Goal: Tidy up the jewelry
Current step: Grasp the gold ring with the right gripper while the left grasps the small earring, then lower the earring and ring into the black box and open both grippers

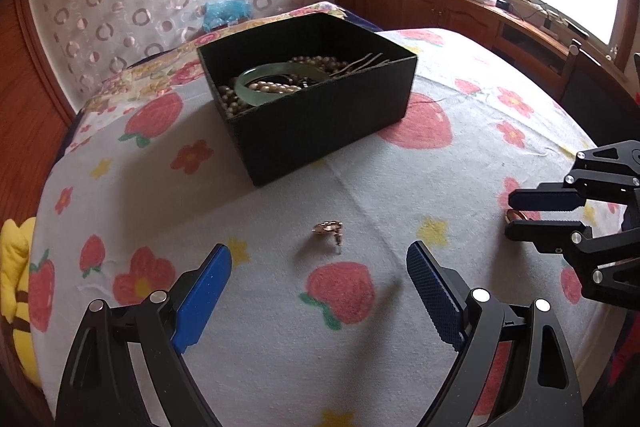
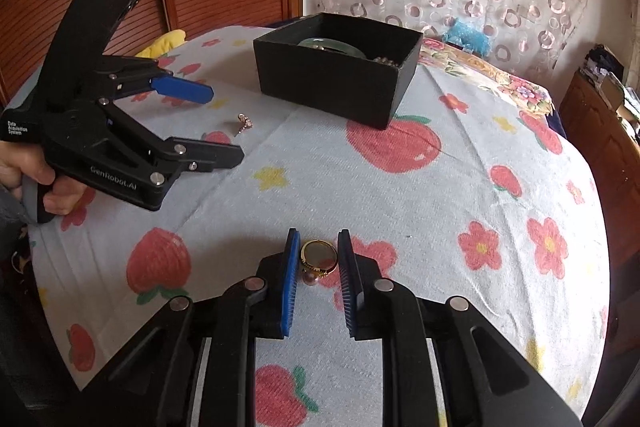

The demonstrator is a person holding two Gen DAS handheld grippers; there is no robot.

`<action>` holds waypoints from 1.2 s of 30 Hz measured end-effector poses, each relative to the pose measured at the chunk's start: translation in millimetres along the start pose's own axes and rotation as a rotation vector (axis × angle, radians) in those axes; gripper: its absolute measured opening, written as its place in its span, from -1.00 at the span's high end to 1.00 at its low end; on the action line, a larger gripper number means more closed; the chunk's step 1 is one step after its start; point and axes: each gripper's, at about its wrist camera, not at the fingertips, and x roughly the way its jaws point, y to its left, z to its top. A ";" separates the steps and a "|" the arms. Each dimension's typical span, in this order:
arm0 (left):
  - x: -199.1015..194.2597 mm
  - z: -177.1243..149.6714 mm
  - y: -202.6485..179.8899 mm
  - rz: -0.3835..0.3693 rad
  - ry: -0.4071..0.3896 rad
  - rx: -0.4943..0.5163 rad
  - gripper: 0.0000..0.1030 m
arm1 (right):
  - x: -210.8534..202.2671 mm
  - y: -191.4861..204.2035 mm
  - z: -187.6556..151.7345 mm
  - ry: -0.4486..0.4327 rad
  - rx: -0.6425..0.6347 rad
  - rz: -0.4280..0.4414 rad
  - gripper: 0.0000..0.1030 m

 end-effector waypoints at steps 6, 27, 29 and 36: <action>4.4 3.9 0.8 -0.001 -0.001 0.005 -0.26 | -8.1 -2.5 1.3 -0.020 0.016 0.011 0.59; -19.2 13.6 14.4 0.004 -0.076 -0.054 0.73 | -15.7 -10.7 34.2 -0.072 0.015 -0.010 0.59; -25.4 17.4 17.2 0.008 -0.094 -0.059 0.73 | -16.0 -13.5 46.4 -0.085 0.010 -0.020 0.59; -40.8 32.1 28.0 0.026 -0.144 -0.077 0.73 | -8.2 -29.7 94.3 -0.123 0.030 -0.035 0.59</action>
